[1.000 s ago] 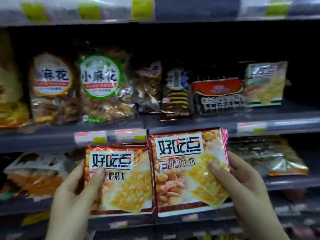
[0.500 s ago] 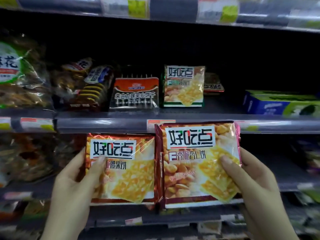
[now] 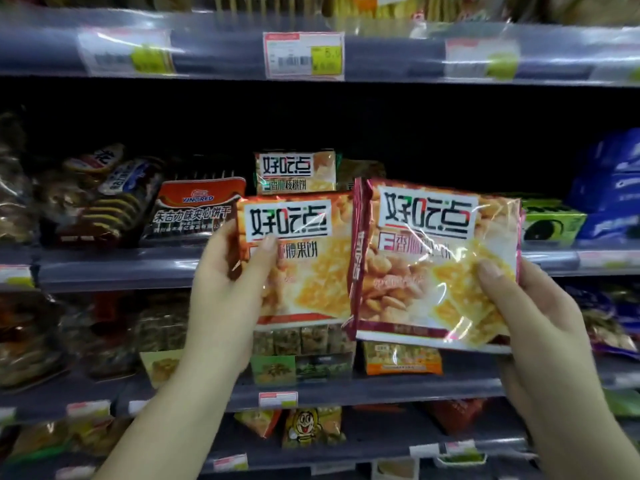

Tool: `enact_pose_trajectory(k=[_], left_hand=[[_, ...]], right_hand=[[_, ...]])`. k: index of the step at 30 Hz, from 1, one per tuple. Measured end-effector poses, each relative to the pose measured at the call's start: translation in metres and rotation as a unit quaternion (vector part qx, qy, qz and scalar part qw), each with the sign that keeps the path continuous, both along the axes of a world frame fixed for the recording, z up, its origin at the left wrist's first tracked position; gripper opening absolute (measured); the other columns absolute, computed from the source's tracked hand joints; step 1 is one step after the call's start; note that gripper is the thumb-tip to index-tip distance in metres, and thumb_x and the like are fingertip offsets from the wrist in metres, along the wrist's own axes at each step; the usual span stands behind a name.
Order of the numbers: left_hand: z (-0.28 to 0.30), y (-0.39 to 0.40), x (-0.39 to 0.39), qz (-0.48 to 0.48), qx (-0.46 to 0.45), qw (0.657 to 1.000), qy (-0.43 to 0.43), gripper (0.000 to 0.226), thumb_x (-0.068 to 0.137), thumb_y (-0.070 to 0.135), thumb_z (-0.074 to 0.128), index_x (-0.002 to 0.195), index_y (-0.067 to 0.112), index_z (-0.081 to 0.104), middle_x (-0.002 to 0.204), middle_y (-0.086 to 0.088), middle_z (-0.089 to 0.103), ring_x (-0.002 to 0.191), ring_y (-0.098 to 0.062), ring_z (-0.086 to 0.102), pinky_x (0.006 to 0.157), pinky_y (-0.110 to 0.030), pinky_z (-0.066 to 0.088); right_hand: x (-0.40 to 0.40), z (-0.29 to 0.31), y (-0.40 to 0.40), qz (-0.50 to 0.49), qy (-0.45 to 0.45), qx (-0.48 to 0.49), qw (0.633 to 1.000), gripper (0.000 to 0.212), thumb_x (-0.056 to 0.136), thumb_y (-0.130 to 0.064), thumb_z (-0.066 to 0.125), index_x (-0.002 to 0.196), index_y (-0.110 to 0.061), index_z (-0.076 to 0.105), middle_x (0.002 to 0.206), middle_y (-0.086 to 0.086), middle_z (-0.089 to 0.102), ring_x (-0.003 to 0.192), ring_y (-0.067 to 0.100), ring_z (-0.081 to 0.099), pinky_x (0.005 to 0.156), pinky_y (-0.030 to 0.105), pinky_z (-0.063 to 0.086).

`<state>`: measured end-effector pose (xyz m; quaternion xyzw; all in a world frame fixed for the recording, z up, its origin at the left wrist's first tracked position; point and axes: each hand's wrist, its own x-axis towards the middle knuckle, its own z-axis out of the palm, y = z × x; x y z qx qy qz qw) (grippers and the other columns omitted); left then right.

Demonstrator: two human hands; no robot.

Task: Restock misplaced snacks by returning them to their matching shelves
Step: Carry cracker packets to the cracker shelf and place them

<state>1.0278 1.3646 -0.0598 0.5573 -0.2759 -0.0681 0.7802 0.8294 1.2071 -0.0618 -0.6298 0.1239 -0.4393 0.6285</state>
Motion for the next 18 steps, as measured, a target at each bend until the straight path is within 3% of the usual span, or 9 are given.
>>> enact_pose_trajectory(k=[5, 11, 18], left_hand=[[0.013, -0.029, -0.003, -0.012, 0.006, 1.0, -0.007, 0.054, 0.076, 0.044, 0.066, 0.127, 0.032, 0.056, 0.113, 0.01, 0.072, 0.101, -0.013, 0.07, 0.083, -0.043, 0.058], [0.024, -0.056, -0.009, -0.011, 0.008, 0.999, -0.029, 0.047, 0.089, 0.033, 0.065, 0.133, 0.029, 0.049, 0.119, 0.007, 0.068, 0.108, -0.016, 0.067, 0.091, -0.048, 0.055], [0.024, -0.074, -0.004, -0.012, 0.017, 0.999, -0.04, 0.044, 0.089, 0.035, 0.064, 0.131, 0.033, 0.049, 0.119, 0.008, 0.068, 0.107, -0.016, 0.067, 0.086, -0.045, 0.057]], right_hand=[[0.007, 0.013, -0.006, -0.019, -0.028, -0.013, 0.999, 0.035, 0.072, -0.042, 0.069, 0.106, -0.033, 0.071, 0.104, -0.001, 0.076, 0.092, 0.018, 0.073, 0.067, 0.025, 0.058], [0.015, 0.015, -0.017, -0.019, -0.041, -0.026, 0.999, 0.036, 0.078, -0.043, 0.066, 0.112, -0.034, 0.067, 0.11, -0.004, 0.074, 0.1, 0.015, 0.071, 0.074, 0.025, 0.058], [0.018, 0.023, -0.04, 0.01, -0.027, -0.046, 0.999, 0.036, 0.081, -0.043, 0.065, 0.117, -0.037, 0.065, 0.113, -0.006, 0.073, 0.104, 0.014, 0.07, 0.082, 0.031, 0.058]])
